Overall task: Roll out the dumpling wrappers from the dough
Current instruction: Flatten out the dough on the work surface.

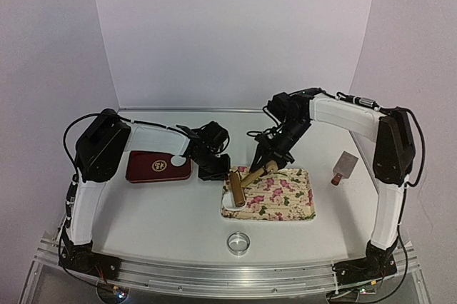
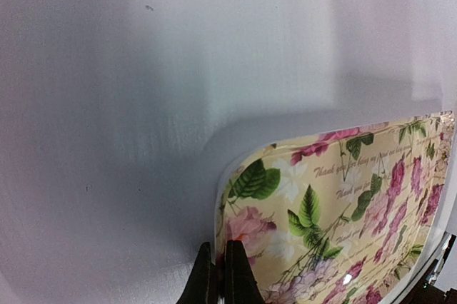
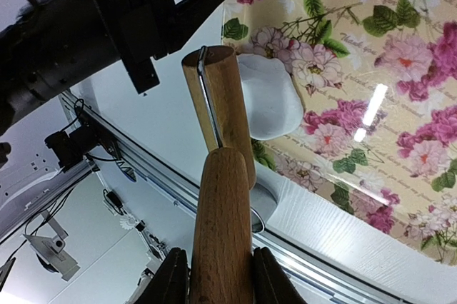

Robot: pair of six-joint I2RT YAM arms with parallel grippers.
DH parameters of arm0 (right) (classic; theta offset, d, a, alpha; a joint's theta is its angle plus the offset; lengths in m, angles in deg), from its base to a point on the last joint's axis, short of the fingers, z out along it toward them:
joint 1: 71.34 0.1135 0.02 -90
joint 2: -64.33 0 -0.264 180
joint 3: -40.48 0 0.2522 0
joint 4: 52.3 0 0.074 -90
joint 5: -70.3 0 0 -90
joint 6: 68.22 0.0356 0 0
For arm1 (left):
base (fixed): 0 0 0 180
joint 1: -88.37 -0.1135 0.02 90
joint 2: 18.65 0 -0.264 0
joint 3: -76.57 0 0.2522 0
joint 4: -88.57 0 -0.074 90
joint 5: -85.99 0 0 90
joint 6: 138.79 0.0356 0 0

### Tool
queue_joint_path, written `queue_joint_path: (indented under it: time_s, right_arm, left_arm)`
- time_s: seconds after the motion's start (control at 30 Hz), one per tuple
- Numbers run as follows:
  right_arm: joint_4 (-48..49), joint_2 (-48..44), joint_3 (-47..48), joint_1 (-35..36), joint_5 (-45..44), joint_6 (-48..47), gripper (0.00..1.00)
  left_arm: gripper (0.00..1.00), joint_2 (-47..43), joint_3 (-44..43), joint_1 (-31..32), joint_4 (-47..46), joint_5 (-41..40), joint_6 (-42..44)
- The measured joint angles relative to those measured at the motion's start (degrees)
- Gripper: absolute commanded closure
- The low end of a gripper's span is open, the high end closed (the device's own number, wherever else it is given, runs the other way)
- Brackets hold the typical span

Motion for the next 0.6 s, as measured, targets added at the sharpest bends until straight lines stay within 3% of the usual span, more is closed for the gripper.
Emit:
queue_joint_path:
  time_s: [0.6]
  right_arm:
    - [6.4, 5.2, -2.3, 2.2, 0.8, 2.2, 1.0]
  left_arm:
    - [1.0, 0.0, 0.0, 0.0, 0.0, 0.0, -0.5]
